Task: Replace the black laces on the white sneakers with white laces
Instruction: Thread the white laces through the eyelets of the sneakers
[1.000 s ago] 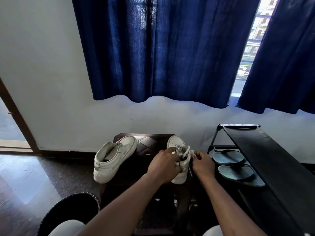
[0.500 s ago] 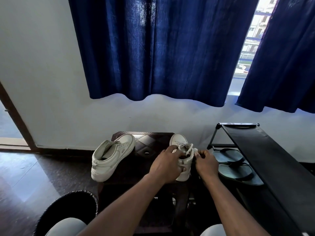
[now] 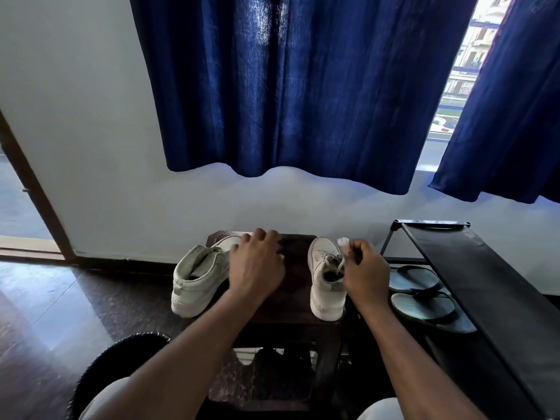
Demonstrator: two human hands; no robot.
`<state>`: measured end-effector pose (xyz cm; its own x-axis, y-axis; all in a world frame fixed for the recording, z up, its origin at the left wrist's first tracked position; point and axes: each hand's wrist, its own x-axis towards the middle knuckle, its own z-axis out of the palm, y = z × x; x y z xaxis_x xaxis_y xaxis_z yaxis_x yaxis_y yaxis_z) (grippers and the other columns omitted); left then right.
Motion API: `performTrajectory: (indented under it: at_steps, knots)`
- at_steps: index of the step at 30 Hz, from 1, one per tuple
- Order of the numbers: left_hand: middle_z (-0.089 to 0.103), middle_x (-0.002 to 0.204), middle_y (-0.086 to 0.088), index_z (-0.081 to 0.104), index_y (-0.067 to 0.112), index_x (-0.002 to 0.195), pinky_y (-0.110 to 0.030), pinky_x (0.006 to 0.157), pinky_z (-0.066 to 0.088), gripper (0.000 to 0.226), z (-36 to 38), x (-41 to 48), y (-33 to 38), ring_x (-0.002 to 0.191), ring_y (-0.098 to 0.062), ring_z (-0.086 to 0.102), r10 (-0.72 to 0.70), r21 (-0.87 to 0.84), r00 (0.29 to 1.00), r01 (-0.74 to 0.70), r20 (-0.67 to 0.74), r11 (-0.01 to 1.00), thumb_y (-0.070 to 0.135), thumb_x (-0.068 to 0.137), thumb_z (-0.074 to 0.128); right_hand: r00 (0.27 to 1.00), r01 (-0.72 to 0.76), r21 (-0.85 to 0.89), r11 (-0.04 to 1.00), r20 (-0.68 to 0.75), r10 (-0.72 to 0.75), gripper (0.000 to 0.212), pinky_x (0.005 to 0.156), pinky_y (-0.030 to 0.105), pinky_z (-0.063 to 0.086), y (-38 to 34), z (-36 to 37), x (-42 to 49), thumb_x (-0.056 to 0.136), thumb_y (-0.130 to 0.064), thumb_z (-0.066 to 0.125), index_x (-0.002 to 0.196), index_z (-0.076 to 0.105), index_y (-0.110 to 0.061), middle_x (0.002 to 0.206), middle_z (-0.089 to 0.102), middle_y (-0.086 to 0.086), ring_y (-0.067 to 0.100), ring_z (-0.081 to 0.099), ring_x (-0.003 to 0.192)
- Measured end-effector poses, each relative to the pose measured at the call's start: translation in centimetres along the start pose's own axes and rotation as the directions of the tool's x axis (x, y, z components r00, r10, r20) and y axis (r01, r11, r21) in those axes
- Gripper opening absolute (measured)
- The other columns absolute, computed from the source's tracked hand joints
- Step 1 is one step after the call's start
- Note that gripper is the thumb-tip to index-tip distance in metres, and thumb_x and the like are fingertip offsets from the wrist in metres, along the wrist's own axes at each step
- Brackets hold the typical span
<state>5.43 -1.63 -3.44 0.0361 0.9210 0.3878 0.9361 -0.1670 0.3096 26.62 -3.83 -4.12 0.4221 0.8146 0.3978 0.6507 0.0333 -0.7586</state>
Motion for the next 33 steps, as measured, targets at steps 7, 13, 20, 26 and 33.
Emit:
performTrajectory:
  at_steps: [7, 13, 20, 26, 33]
  knots:
    - [0.058, 0.12, -0.007, 0.056, 0.024, 0.128, -0.042, 0.086, 0.049, 0.044, -1.3, -0.8, -8.5, 0.113, -0.035, 0.056, -0.244, 0.221, 0.968, 0.226, 0.061, 0.949, 0.021, 0.085, 0.059, 0.992, 0.09, 0.161, 0.983, 0.074, -0.103, 0.016, 0.074, 0.018, 0.053, -5.0, 3.5, -1.4, 0.097, -0.042, 0.07, 0.094, 0.069, -0.026, 0.087, 0.074, -0.012, 0.006, 0.069, 0.08]
    - [0.069, 0.109, -0.009, 0.063, 0.018, 0.116, -0.037, 0.079, 0.054, 0.035, -1.2, -1.3, -9.6, 0.105, -0.032, 0.068, -0.165, 0.132, 0.98, 0.15, 0.112, 0.98, 0.019, 0.081, 0.061, 0.99, -0.006, 0.233, 0.972, 0.142, -0.028, 0.017, 0.073, 0.039, 0.059, -5.9, 6.6, -3.1, 0.09, -0.036, 0.075, 0.089, 0.061, -0.027, 0.076, 0.071, -0.008, 0.013, 0.07, 0.07]
    - [0.074, 0.104, -0.016, 0.067, 0.014, 0.106, -0.036, 0.072, 0.05, 0.041, -1.0, -1.5, -6.9, 0.097, -0.042, 0.069, -0.063, -0.014, 0.974, 0.067, 0.216, 0.998, 0.047, 0.083, 0.072, 0.992, 0.044, 0.045, 0.998, 0.112, -0.049, 0.013, 0.067, 0.028, 0.046, -3.9, 7.2, -4.1, 0.089, -0.012, 0.075, 0.086, 0.066, -0.022, 0.074, 0.069, -0.008, 0.015, 0.066, 0.072]
    - [0.077, 0.093, -0.005, 0.073, 0.022, 0.096, -0.037, 0.075, 0.057, 0.042, -0.3, -2.1, -4.9, 0.092, -0.033, 0.071, 0.008, -0.134, 0.972, 0.024, 0.234, 0.991, 0.059, 0.079, 0.061, 0.983, 0.077, 0.007, 0.997, 0.169, -0.077, 0.004, 0.068, 0.028, 0.048, -2.6, 8.6, -4.9, 0.089, -0.017, 0.075, 0.089, 0.074, -0.021, 0.083, 0.075, -0.003, 0.017, 0.07, 0.078]
    - [0.079, 0.092, 0.007, 0.08, 0.036, 0.097, -0.033, 0.074, 0.055, 0.018, -2.2, 0.2, -7.1, 0.09, -0.022, 0.072, -0.082, -0.186, 0.996, 0.084, 0.019, 0.979, 0.026, 0.089, 0.067, 0.908, 0.196, -0.114, 0.974, 0.396, -0.136, 0.05, 0.092, 0.041, 0.051, -1.8, 10.1, -5.6, 0.072, -0.01, 0.056, 0.12, 0.071, -0.011, 0.117, 0.069, 0.014, 0.038, 0.065, 0.107]
